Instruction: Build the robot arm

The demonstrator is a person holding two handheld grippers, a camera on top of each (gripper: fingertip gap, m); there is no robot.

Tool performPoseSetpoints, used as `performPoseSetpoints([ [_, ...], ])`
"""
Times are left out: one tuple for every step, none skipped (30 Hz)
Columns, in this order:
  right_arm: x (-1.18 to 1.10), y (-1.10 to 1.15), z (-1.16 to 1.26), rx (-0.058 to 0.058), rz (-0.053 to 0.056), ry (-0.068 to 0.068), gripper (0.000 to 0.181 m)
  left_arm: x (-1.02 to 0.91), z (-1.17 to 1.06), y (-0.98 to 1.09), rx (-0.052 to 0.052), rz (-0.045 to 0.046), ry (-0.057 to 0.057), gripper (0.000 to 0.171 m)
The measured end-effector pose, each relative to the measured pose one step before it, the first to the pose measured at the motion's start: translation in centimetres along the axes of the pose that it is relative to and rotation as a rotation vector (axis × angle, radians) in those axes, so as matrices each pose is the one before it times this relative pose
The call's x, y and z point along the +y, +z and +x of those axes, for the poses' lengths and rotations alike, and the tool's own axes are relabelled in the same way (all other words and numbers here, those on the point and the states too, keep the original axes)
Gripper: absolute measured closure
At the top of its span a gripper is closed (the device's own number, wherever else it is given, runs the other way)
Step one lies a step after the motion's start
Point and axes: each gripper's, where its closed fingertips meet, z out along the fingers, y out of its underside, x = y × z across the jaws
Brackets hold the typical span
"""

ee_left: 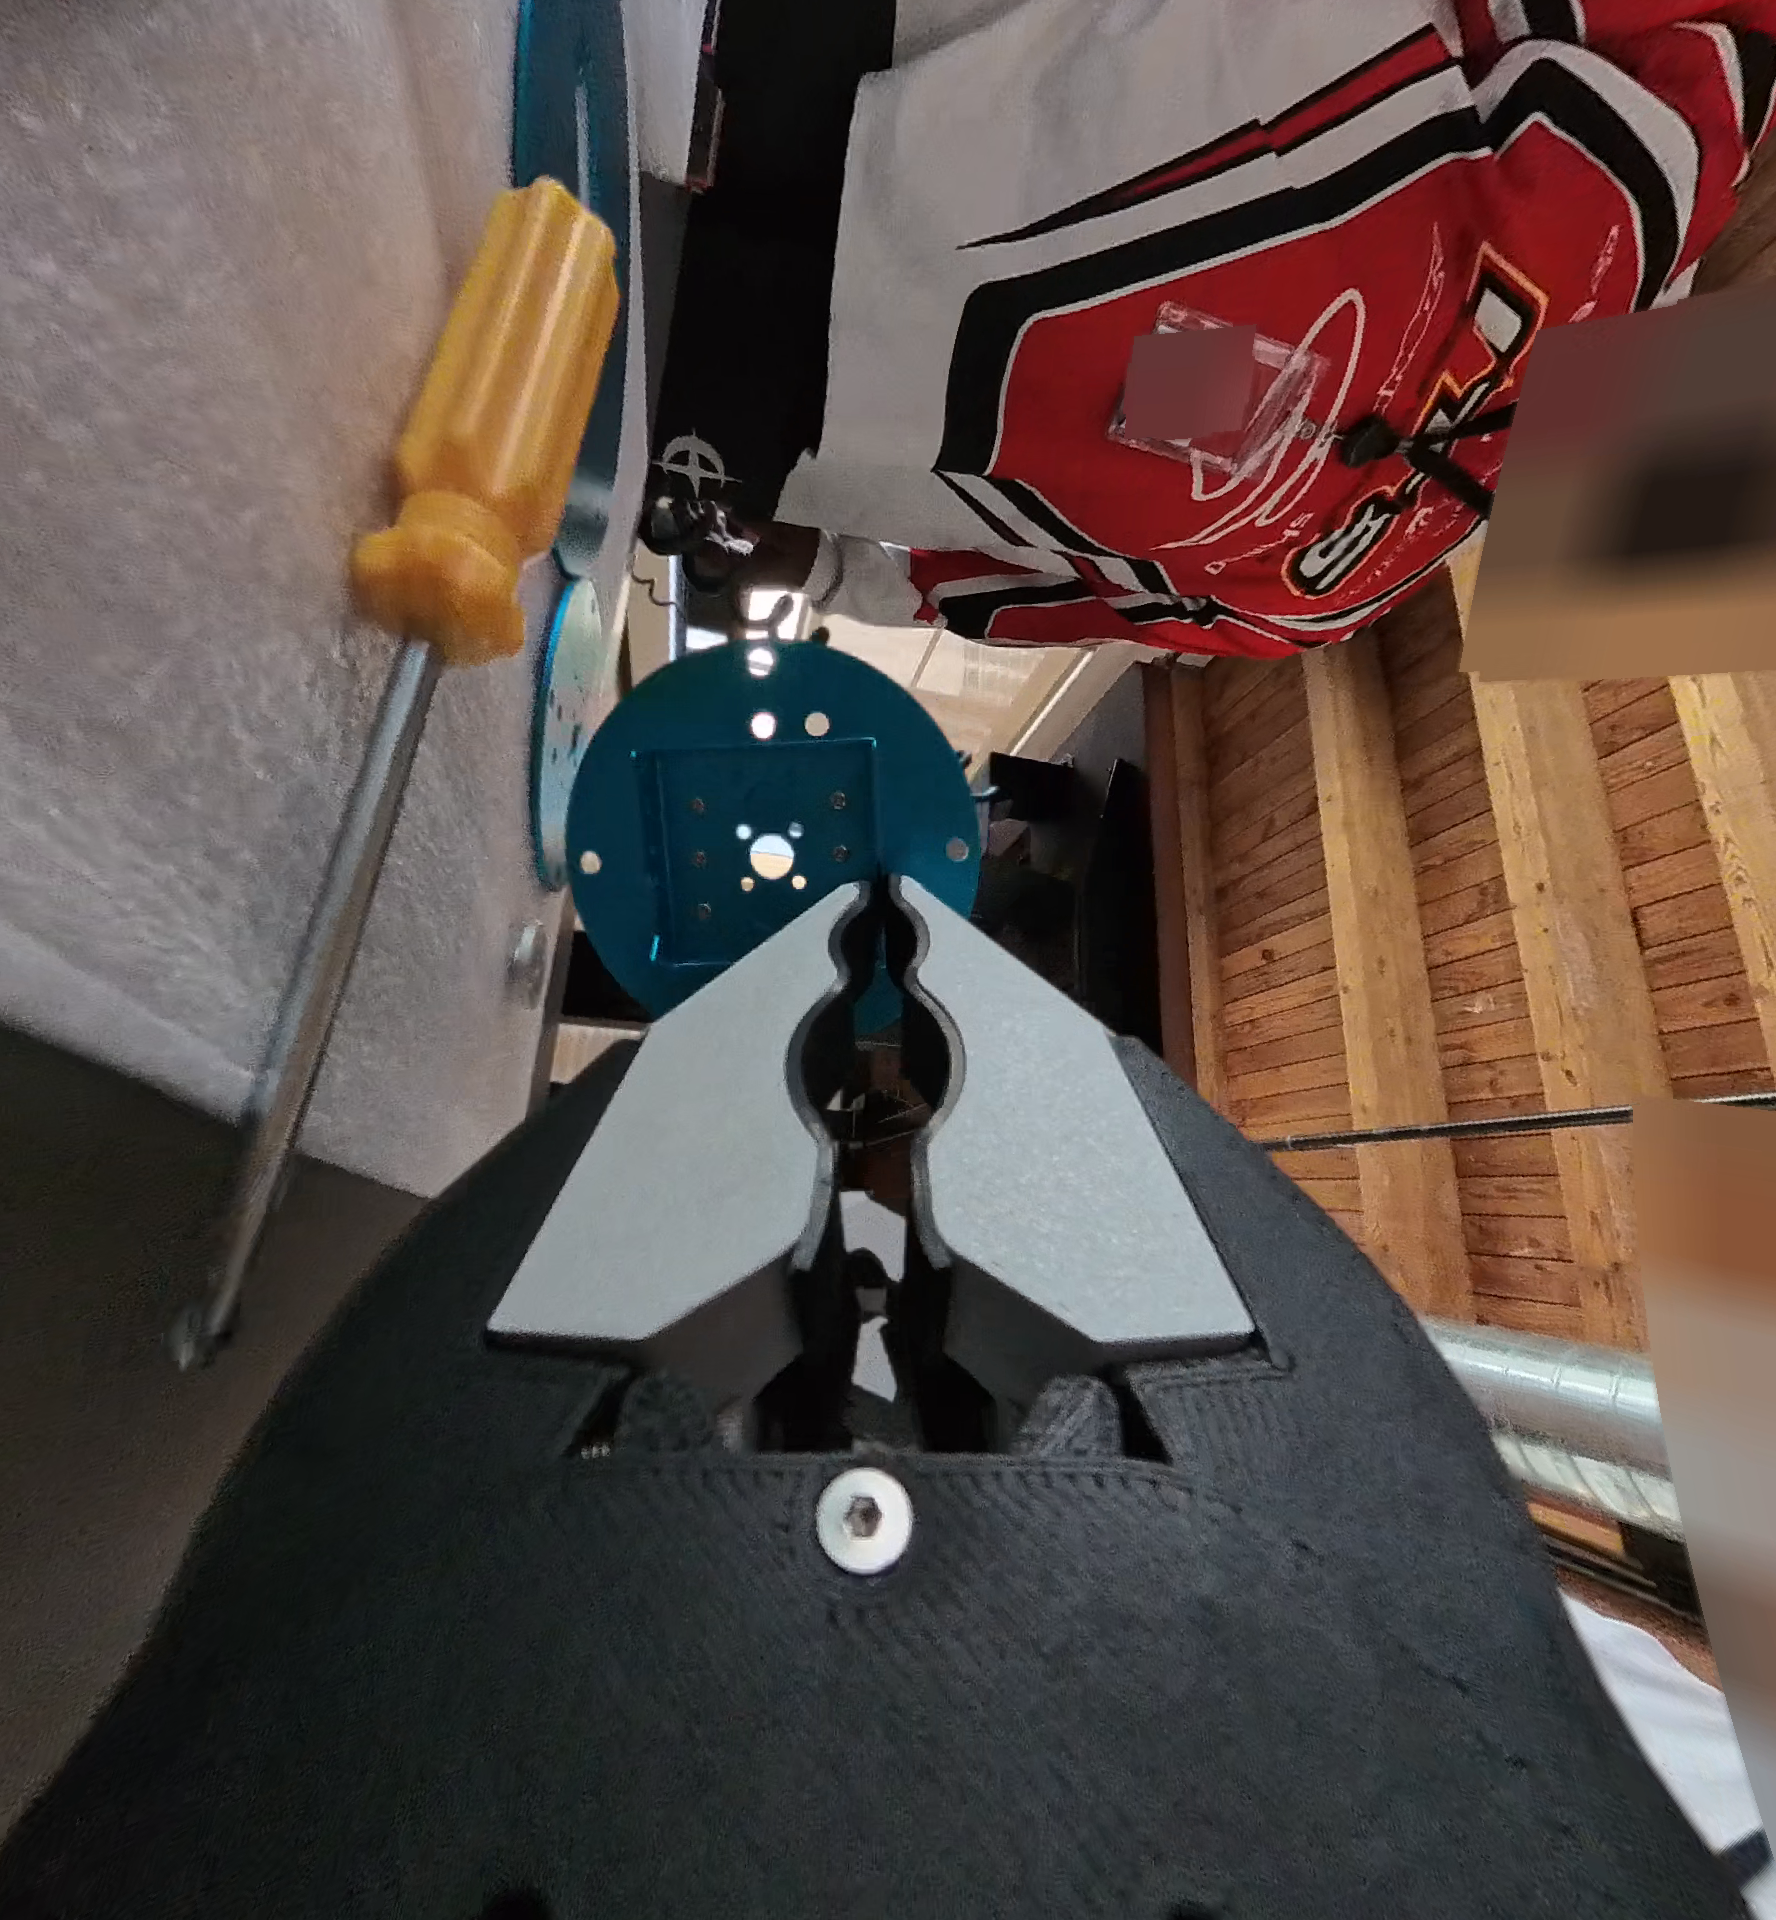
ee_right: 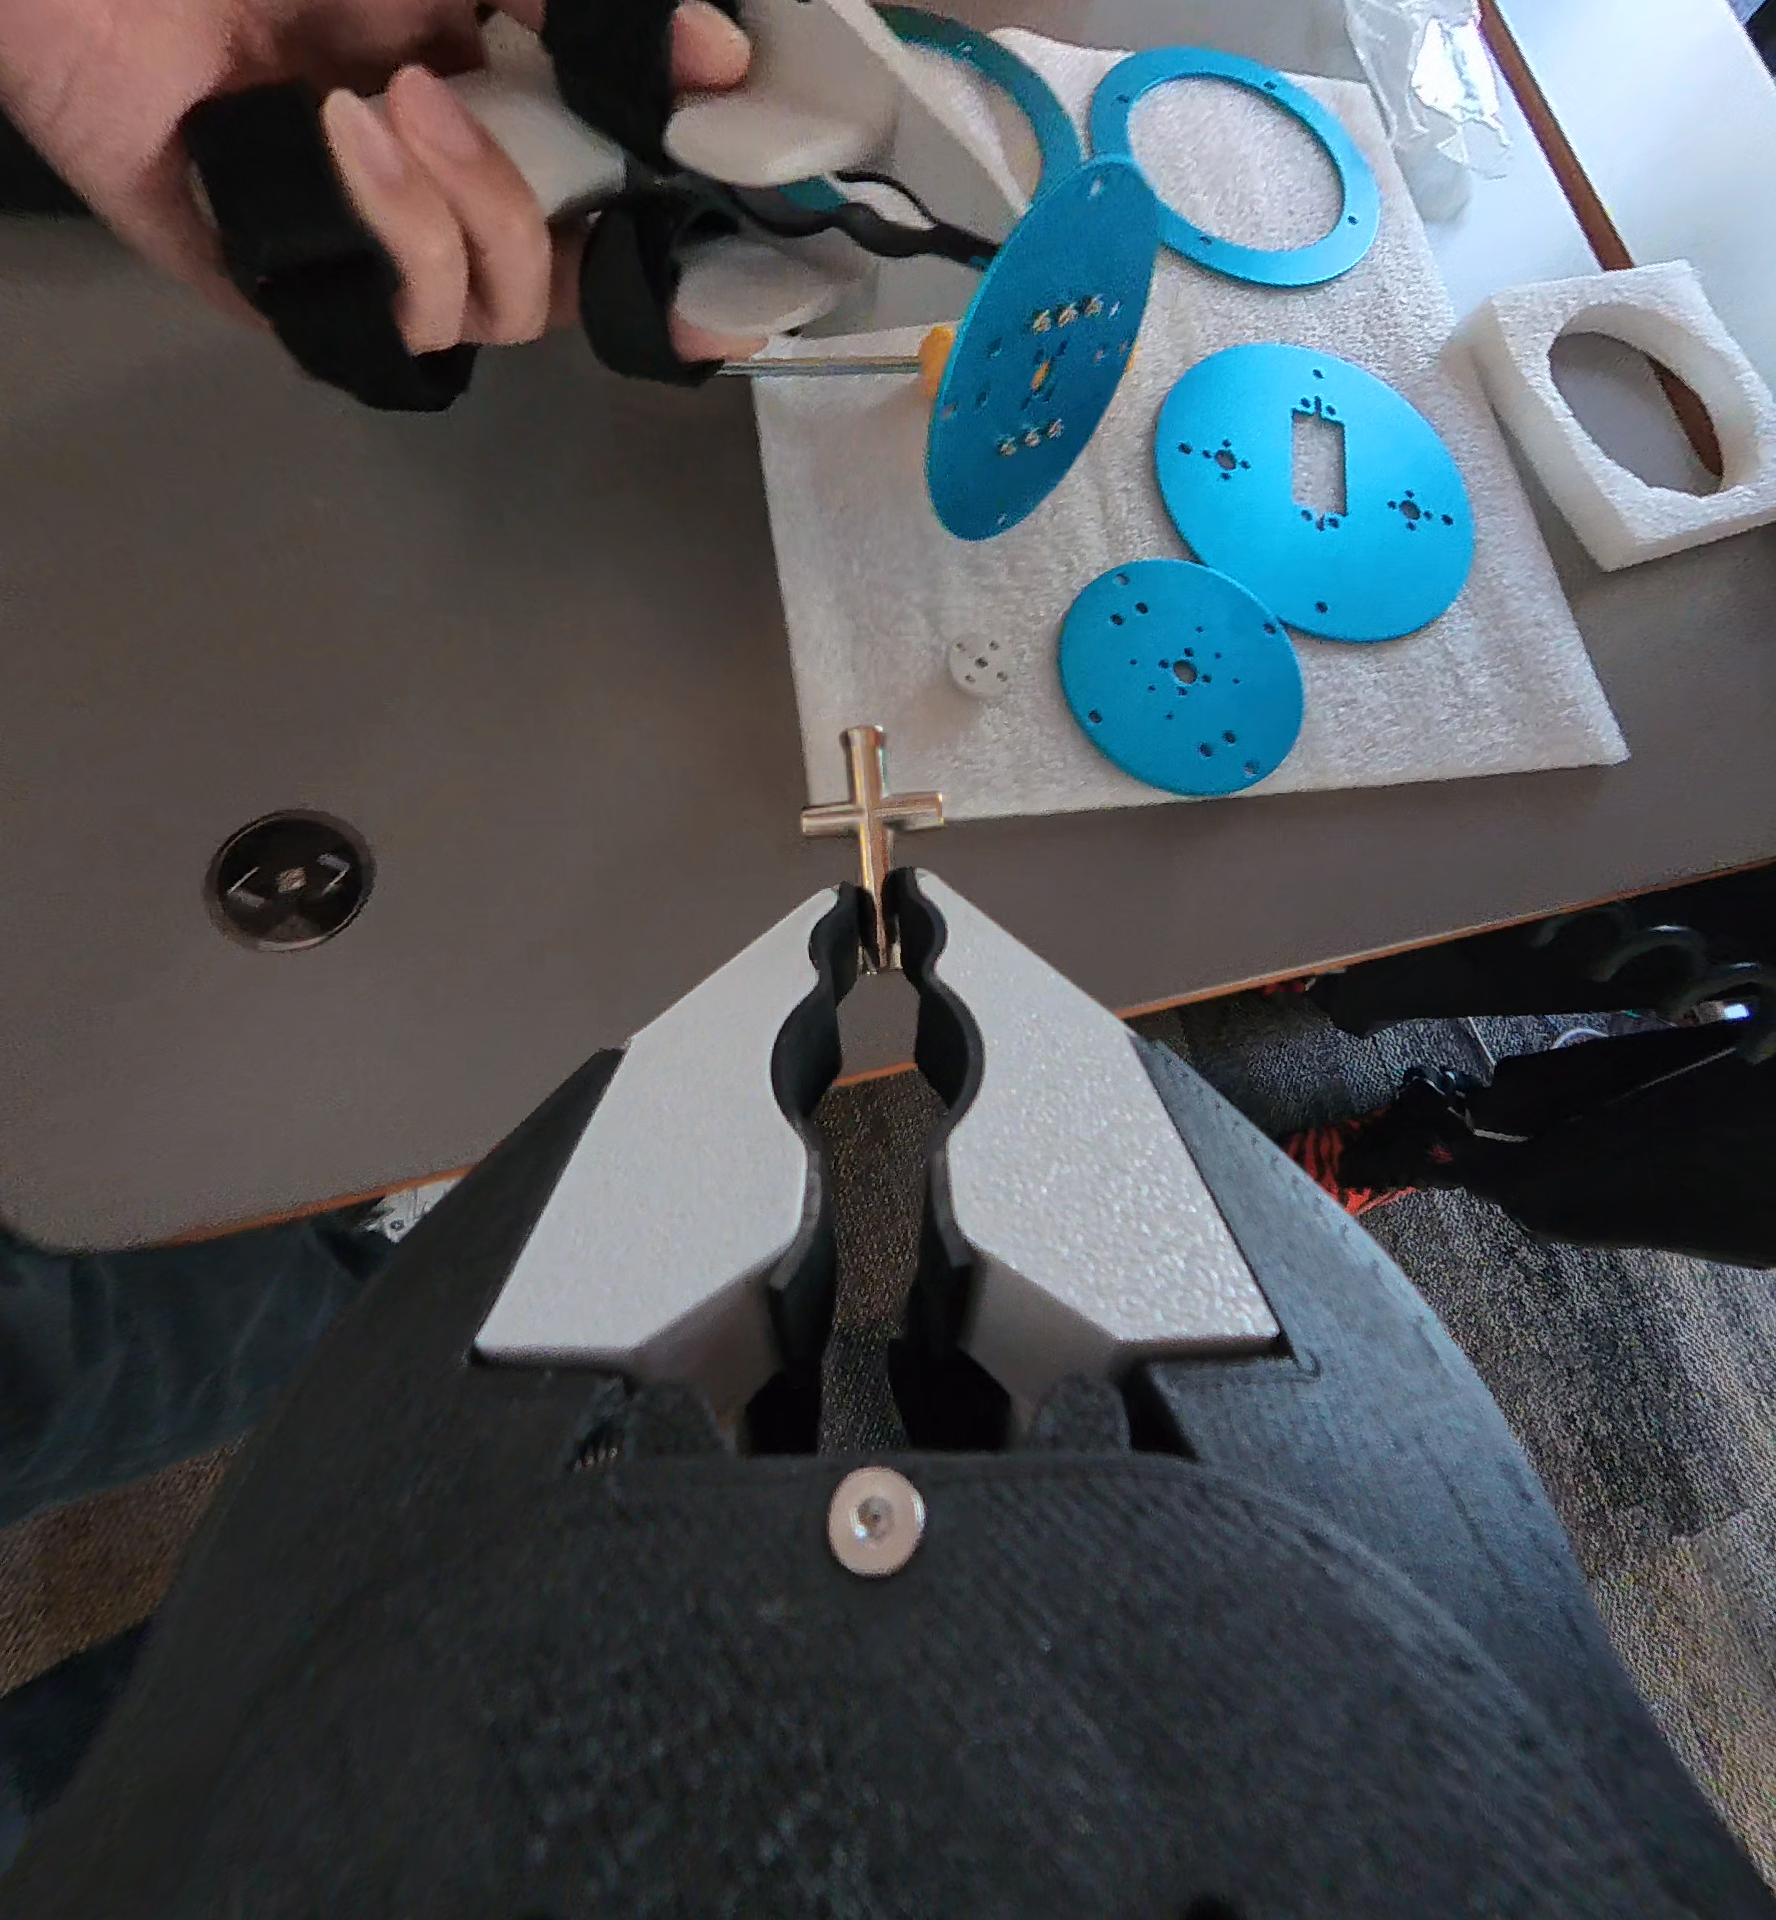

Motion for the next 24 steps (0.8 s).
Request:
performPoseSetpoints([
  [-0.304,0.437,0.510,0.0091,0.0051,0.0065,0.174,-0.069,-0.373,-0.063,-0.0222,-0.00614,-0.0004,0.171],
  [-0.317,0.458,0.520,0.0104,0.0075,0.0112,0.174,-0.049,-0.248,-0.049,-0.0092,-0.00098,-0.0024,0.171],
  [-0.285,0.500,0.470,0.0071,0.0055,0.0172,0.174,0.044,-0.008,0.002,0.0137,-0.00869,-0.0182,0.171],
  [-0.319,0.518,0.417,0.0061,0.0063,0.0152,0.174,0.170,0.021,-0.039,0.0172,-0.01130,-0.0246,0.171],
  [-0.349,0.535,0.395,0.0076,0.0071,0.0137,0.174,0.117,-0.120,-0.045,0.0100,-0.00370,-0.0114,0.171],
  [-0.337,0.567,0.367,0.0065,0.0061,0.0168,0.174,0.174,-0.318,-0.071,-0.0056,-0.00774,-0.0057,0.171],
  [-0.357,0.590,0.262,0.0022,0.0041,0.0184,0.174,0.219,-0.257,-0.074,-0.0147,-0.01059,0.0059,0.171],
  [-0.429,0.591,0.199,0.0016,0.0064,0.0158,0.174,0.047,0.055,-0.126,-0.0014,-0.00356,-0.0027,0.171],
  [-0.419,0.617,0.040,-0.0039,0.0074,0.0136,0.174,-0.061,-0.001,-0.219,-0.0121,0.00193,-0.0081,0.171],
  [-0.263,0.653,-0.042,-0.0063,-0.0001,0.0076,0.174,-0.210,-0.014,-0.337,-0.0206,0.01309,0.0013,0.171],
  [-0.086,0.660,-0.090,-0.0053,-0.0085,-0.0005,0.174,-0.240,-0.111,-0.402,-0.0322,0.01464,0.0065,0.171],
  [-0.039,0.624,-0.189,-0.0070,-0.0081,-0.0040,0.174,-0.106,-0.288,-0.453,-0.0454,0.00540,0.0067,0.167],
  [-0.063,0.531,-0.235,-0.0078,-0.0067,-0.0051,0.174,-0.082,-0.248,-0.324,-0.0490,0.00546,0.0162,0.160],
  [-0.116,0.412,-0.243,-0.0055,-0.0036,-0.0059,0.174,0.003,-0.273,-0.336,-0.0494,0.00511,0.0205,0.154],
  [-0.151,0.333,-0.266,-0.0063,-0.0011,-0.0056,0.174,0.133,-0.579,-0.323,-0.0637,-0.00433,0.0097,0.151],
  [-0.098,0.232,-0.195,-0.0019,-0.0020,-0.0064,0.174,0.082,-0.492,-0.307,-0.0523,-0.00259,0.0070,0.144],
  [-0.042,0.169,-0.097,0.0031,-0.0021,-0.0052,0.174,-0.054,-0.171,-0.311,-0.0242,0.00884,-0.0004,0.137],
  [0.014,0.096,-0.081,0.0033,-0.0024,0.0002,0.174,-0.104,-0.216,-0.394,-0.0192,0.01399,-0.0205,0.139],
  [0.047,0.059,-0.057,0.0026,-0.0017,0.0033,0.174,-0.302,0.032,-0.402,-0.0010,0.03249,-0.0154,0.141],
  [0.110,0.045,-0.011,0.0048,-0.0044,0.0054,0.174,-0.411,0.195,-0.467,0.0076,0.04355,-0.0049,0.143],
  [0.105,0.012,0.024,0.0067,-0.0034,0.0048,0.174,-0.229,-0.284,-0.465,-0.0278,0.03451,-0.0041,0.148],
  [0.048,-0.006,-0.084,-0.0010,0.0006,0.0035,0.174,-0.252,-0.293,-0.423,-0.0346,0.03477,0.0112,0.148],
  [0.044,-0.017,-0.107,-0.0022,0.0006,0.0033,0.174,-0.272,-0.023,-0.395,-0.0205,0.03493,0.0234,0.146],
  [0.039,-0.028,-0.061,0.0004,0.0005,-0.0009,0.174,-0.048,-0.289,-0.343,-0.0391,0.02045,0.0220,0.146],
])
